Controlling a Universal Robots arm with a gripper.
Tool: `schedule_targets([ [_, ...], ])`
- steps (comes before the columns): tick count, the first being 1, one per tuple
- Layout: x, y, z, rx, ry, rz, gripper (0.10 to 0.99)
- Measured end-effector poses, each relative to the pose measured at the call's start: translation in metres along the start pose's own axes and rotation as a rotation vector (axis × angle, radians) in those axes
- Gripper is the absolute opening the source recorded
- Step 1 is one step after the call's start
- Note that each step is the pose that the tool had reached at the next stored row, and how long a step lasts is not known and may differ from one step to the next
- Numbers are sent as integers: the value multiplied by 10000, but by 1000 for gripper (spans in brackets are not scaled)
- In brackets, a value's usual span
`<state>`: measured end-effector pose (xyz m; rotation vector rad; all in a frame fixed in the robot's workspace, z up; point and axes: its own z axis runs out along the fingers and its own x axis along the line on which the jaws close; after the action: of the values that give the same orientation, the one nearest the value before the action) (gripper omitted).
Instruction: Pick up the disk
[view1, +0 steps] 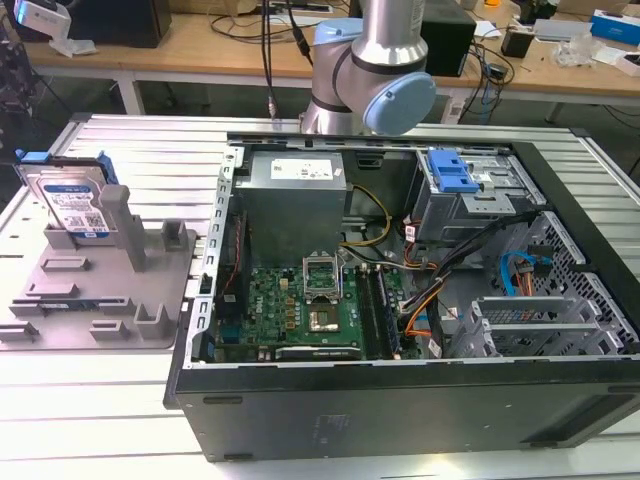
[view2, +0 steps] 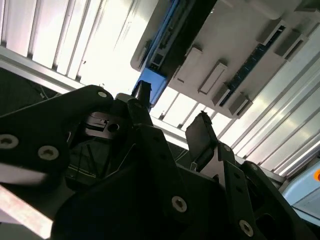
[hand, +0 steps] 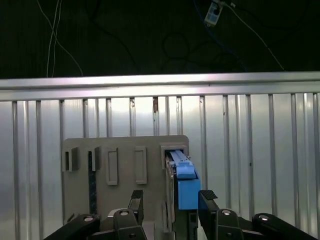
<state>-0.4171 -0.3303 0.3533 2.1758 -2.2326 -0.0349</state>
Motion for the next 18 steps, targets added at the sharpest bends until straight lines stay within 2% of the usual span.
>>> schedule_targets([
  [12, -37, -2, 1, -1, 2, -42, 557],
  [15, -75, -19, 5, 0, 2, -42, 557],
  [18, -148, -19, 18, 0, 8, -43, 557],
])
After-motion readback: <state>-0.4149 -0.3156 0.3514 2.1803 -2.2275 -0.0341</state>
